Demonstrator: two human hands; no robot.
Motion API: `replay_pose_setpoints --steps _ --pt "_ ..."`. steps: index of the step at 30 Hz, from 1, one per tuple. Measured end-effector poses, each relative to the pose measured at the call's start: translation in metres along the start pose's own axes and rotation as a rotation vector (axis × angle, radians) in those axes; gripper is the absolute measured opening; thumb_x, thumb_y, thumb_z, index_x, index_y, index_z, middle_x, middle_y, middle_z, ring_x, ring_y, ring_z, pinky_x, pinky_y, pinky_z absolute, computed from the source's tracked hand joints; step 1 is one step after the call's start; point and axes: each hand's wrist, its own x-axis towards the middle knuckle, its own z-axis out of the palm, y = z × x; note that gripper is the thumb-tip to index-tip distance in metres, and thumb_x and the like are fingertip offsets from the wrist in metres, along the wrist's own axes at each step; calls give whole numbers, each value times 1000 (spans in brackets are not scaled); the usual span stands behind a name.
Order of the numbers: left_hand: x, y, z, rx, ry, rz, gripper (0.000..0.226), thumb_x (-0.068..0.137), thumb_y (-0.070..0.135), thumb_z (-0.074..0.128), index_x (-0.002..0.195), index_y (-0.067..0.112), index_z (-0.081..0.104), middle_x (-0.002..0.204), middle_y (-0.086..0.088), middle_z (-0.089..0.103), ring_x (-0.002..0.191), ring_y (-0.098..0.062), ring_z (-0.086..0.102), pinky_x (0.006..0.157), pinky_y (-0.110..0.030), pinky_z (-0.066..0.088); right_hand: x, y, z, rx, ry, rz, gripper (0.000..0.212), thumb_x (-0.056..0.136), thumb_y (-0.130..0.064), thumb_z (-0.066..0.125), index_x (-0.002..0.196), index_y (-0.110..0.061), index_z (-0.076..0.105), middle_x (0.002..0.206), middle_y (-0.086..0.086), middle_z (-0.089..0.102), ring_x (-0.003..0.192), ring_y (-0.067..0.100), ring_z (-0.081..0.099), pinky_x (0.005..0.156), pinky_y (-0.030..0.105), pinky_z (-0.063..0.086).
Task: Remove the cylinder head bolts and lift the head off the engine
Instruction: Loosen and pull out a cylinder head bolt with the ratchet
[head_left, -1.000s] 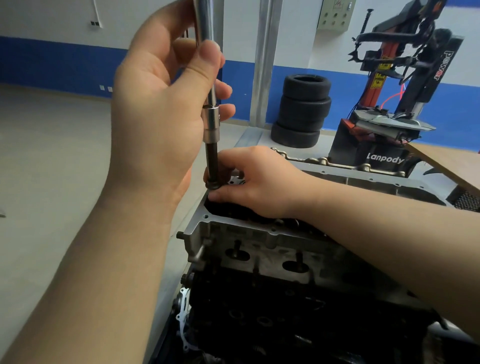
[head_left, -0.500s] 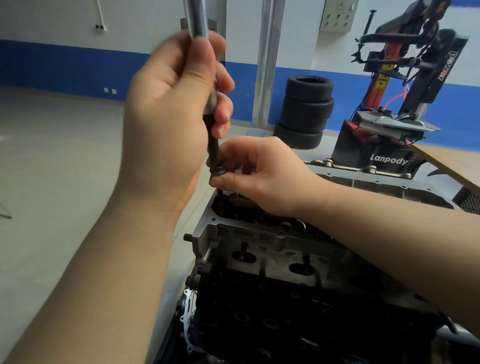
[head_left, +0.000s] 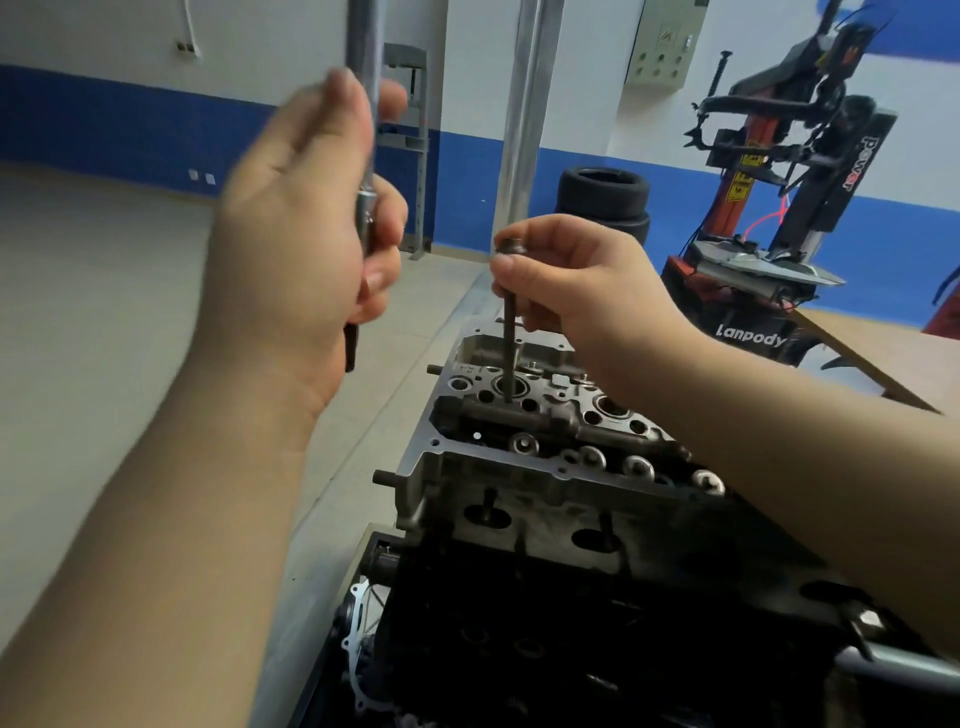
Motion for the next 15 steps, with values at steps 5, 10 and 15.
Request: replay_pose_setpoints --steps 5,10,15 --pt "-13 -1 20 28 -27 -18 30 110 46 51 93 28 67 66 0 53 46 -13 35 41 -22 26 -4 -42 -41 98 -99 123 8 92 -16 77 99 -13 75 83 8 69 76 21 65 72 35 56" --pt "-26 1 41 -42 -155 17 28 109 45 53 92 25 63 68 -2 53 47 -14 38 41 -21 29 -61 -80 -132 84 -26 181 14 85 -20 80 98 -16 79 86 10 69 77 23 66 67 34 57" --pt "-42 -7 80 -171 -309 -103 37 96 65 64 92 28 62 68 3 52 42 -10 38 38 -18 31 -166 -88 -224 3 275 299 24 82 -18 73 105 -12 80 85 9 71 75 22 69 66 32 60"
